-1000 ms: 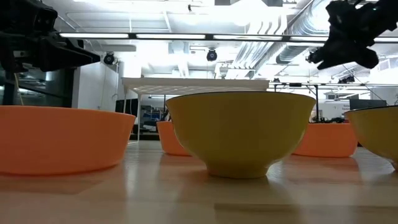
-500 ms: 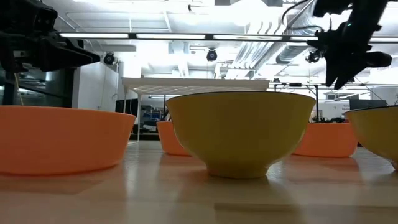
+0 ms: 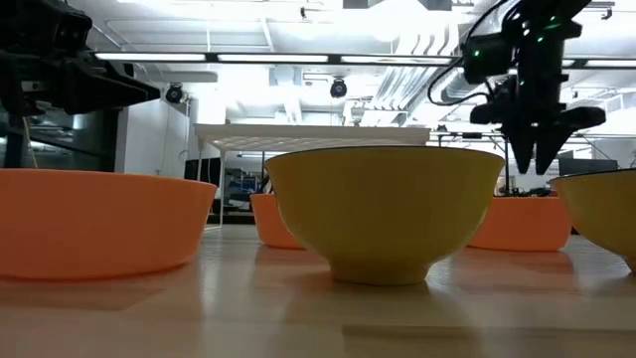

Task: Pick & Place Mini bowls
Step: Put the white patterned bowl on the shelf

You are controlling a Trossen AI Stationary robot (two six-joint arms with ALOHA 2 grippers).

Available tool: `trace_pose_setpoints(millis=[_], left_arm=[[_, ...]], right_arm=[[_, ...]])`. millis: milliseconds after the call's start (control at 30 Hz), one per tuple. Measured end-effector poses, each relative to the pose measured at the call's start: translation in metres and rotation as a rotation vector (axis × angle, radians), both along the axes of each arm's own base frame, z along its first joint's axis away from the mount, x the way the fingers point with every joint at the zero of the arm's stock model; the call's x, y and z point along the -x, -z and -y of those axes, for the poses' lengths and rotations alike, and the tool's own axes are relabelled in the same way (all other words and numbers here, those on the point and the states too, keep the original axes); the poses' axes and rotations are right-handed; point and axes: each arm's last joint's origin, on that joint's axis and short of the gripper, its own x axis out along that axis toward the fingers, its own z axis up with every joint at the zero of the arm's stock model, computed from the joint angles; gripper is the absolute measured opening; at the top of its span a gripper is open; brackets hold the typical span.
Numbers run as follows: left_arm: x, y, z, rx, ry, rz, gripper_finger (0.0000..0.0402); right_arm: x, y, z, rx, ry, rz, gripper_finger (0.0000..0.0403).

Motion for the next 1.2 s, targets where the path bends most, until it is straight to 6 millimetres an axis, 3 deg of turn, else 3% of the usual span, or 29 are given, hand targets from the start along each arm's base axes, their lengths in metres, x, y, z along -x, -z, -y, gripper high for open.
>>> trace_pose_setpoints(millis=[200, 367, 700, 1200], left_arm=[[0.000, 0.000, 0.000, 0.000, 0.000, 0.000, 0.0131], [0.000, 0.000, 0.000, 0.000, 0.000, 0.000, 0.0131], [0.000, 0.000, 0.000, 0.000, 0.000, 0.000, 0.0131], [0.000, 0.000, 0.000, 0.000, 0.000, 0.000, 0.0131]], right_arm=[[-0.001, 0.008, 0.015, 0.031, 0.048, -0.040, 0.0207], [-0.001, 0.019, 0.028, 0.000, 0.065, -0.080, 0.0232], [-0.003, 0.041, 0.056, -0.047, 0.099, -0.058, 0.0215], [-0.001, 0.046, 0.061, -0.073, 0.056, -0.072, 0.0160]])
